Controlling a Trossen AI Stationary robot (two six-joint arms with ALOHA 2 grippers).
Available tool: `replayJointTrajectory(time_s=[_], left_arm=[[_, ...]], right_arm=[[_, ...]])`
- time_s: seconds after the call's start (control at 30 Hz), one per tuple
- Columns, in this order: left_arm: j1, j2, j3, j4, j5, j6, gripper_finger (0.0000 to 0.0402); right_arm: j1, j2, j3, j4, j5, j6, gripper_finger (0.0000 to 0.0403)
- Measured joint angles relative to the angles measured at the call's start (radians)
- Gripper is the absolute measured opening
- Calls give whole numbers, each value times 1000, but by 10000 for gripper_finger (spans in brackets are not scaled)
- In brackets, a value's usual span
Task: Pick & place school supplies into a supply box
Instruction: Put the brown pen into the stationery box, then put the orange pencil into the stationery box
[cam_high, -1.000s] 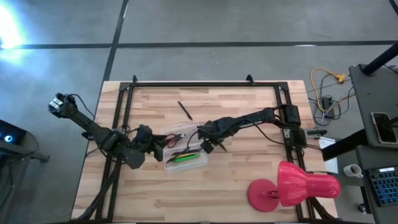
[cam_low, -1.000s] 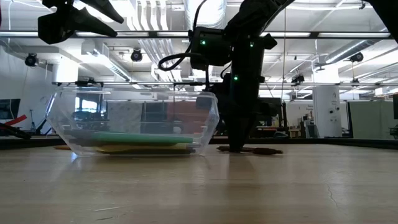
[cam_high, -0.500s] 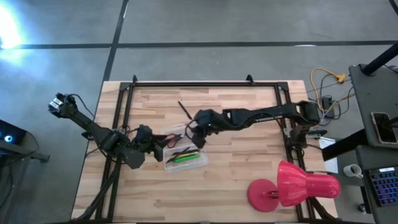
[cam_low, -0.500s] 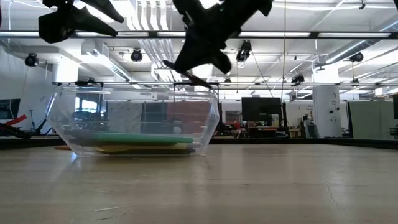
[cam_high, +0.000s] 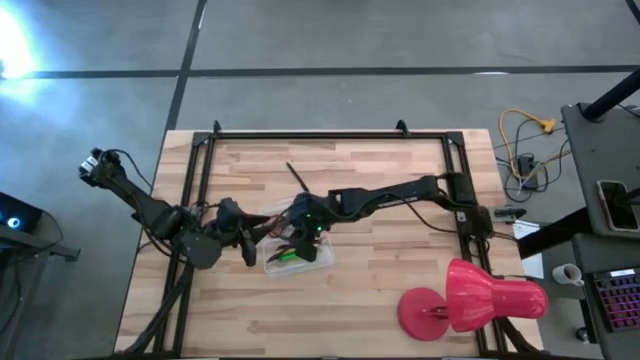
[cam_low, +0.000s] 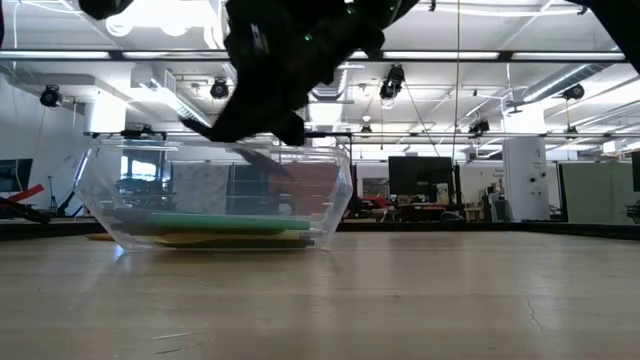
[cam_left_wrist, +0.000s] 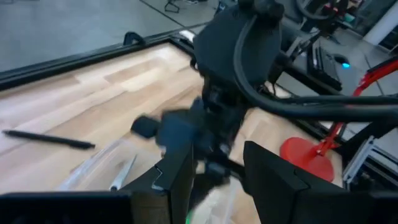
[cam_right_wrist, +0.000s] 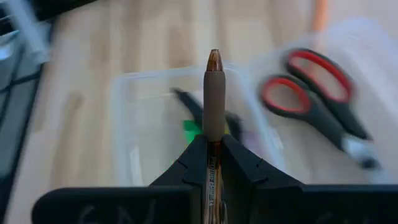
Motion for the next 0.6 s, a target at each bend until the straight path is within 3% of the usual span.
replayJointTrajectory(time_s=[0.2,0.6], left_arm=[[0,0,19,-4,-1,31,127],[0,0,7,-2,-1,31,127]], right_arm=[[17,50,95,-116,-23,-26,33],[15,44,102,-206,-8,26,101]])
